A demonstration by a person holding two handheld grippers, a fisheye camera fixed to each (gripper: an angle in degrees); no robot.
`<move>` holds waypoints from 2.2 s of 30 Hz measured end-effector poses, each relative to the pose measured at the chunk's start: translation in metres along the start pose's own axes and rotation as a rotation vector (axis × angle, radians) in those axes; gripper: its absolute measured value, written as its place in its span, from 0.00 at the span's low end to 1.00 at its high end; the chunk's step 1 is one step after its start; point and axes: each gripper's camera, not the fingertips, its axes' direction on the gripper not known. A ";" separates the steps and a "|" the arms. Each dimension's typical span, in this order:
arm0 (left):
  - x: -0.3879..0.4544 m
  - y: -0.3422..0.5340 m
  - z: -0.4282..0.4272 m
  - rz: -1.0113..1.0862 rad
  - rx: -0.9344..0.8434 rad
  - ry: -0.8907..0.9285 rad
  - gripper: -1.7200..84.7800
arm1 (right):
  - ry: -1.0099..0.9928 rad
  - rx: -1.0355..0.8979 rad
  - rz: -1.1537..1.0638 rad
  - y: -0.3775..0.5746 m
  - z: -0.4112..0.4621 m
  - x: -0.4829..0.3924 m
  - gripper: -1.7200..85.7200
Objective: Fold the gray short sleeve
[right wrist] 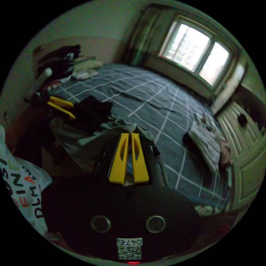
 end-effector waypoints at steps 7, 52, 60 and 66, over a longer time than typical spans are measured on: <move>0.003 0.039 -0.014 0.009 0.225 0.151 0.06 | -0.144 -0.130 0.441 0.130 -0.010 0.060 0.02; 0.059 0.149 -0.147 0.357 0.362 0.516 0.01 | -0.424 0.208 -0.808 -0.192 -0.046 -0.182 0.03; 0.034 0.124 -0.222 0.289 0.405 0.217 0.01 | -0.090 0.414 -0.424 -0.213 -0.187 -0.054 0.02; 0.029 0.086 -0.266 0.241 0.469 -0.039 0.01 | 0.098 0.684 -0.105 -0.195 -0.313 0.022 0.02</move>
